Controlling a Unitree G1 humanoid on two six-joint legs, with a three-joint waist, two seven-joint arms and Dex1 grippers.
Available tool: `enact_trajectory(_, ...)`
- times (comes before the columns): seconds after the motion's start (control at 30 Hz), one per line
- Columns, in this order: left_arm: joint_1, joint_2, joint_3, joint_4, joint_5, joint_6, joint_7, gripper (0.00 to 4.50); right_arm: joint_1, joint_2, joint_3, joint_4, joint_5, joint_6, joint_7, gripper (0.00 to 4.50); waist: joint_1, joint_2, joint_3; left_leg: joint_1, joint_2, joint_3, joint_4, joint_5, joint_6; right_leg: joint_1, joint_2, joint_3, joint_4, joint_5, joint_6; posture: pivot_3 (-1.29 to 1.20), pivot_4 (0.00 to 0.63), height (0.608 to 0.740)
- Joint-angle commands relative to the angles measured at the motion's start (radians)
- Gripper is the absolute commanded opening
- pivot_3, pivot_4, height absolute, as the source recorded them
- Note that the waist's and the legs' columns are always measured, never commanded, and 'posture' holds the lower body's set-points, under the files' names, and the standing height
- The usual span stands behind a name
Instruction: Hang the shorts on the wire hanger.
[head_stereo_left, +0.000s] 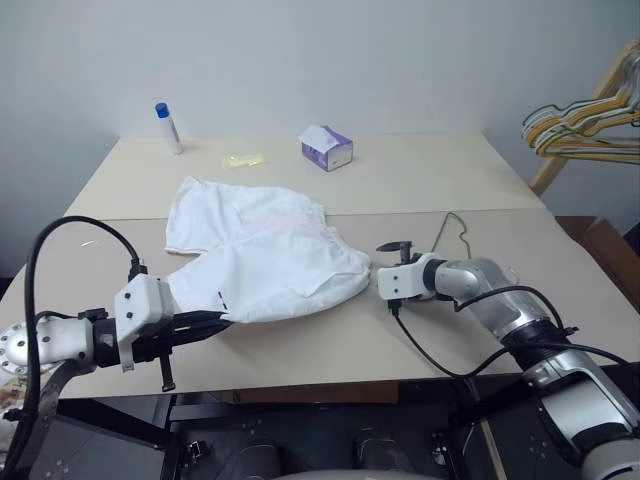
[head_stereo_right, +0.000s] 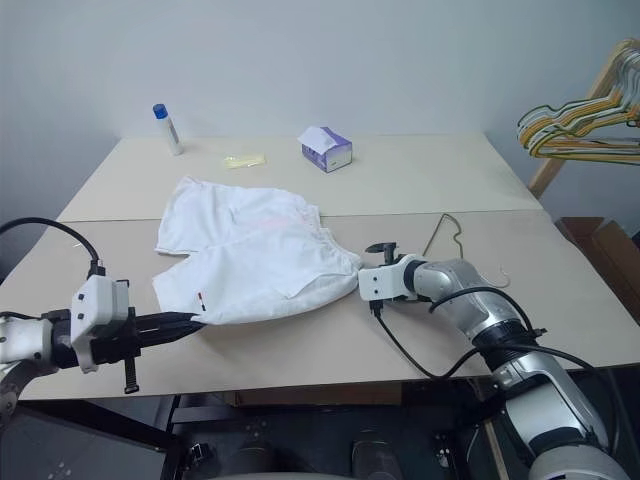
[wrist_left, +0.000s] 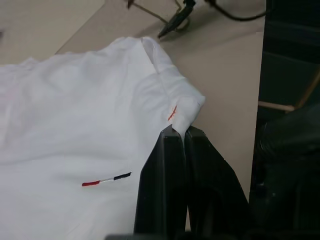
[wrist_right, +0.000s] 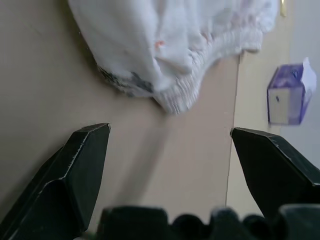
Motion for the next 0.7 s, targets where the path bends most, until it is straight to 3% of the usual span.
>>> enact_trajectory(0.03, 0.003, 0.008, 0.035, -0.041, -0.015, 0.009, 0.019, 0.06, -0.065, 0.041, 0.016, 0.092, -0.038, -0.111, -0.07, 4.5, 0.004, 0.0, 0.0, 0.0, 0.0, 0.0, 0.0, 0.0, 0.0, 0.0, 0.0, 0.0, 0.0, 0.0, 0.0, 0.13, 0.0, 0.74)
enact_trajectory(0.13, 0.008, 0.0, 0.053, -0.051, -0.041, 0.023, 0.025, 0.06, -0.112, 0.081, 0.03, 0.187, -0.078, -0.152, -0.131, 4.5, 0.003, -0.001, 0.0, 0.001, 0.001, 0.0, 0.0, 0.0, 0.0, 0.0, 0.001, 0.0, 0.001, 0.0, -0.001, 0.13, 0.0, 0.74)
enact_trajectory(0.2, 0.007, 0.002, 0.06, -0.054, -0.045, 0.03, 0.029, 0.0, -0.141, 0.103, 0.032, 0.244, -0.085, -0.179, -0.15, 4.12, 0.004, -0.001, 0.0, 0.001, 0.001, 0.0, 0.0, 0.0, 0.0, 0.0, 0.001, 0.0, 0.001, 0.0, -0.001, 0.13, 0.0, 0.74)
enact_trajectory(0.27, 0.013, 0.006, 0.066, -0.05, -0.04, 0.027, 0.026, 0.0, -0.166, 0.116, 0.041, 0.291, -0.098, -0.206, -0.163, 3.63, 0.007, -0.001, 0.0, 0.001, 0.001, 0.0, 0.0, 0.0, 0.0, 0.0, 0.001, 0.0, 0.001, 0.0, -0.001, 0.14, 0.0, 0.74)
enact_trajectory(0.6, 0.026, 0.015, 0.043, 0.004, 0.024, -0.018, 0.015, 0.0, -0.214, 0.134, 0.06, 0.419, -0.137, -0.234, -0.187, 0.13, 0.017, 0.0, 0.0, 0.001, 0.001, 0.0, -0.001, 0.0, 0.0, 0.0, 0.001, 0.0, 0.001, 0.001, -0.001, 0.14, 0.0, 0.74)
enact_trajectory(0.7, 0.009, 0.021, -0.017, 0.053, 0.115, -0.066, 0.027, 0.0, -0.221, 0.125, 0.065, 0.431, -0.162, -0.196, -0.19, 0.05, 0.017, 0.0, 0.0, 0.001, 0.0, 0.0, -0.001, 0.0, 0.0, 0.0, 0.001, 0.0, 0.001, 0.001, -0.001, 0.14, 0.0, 0.74)
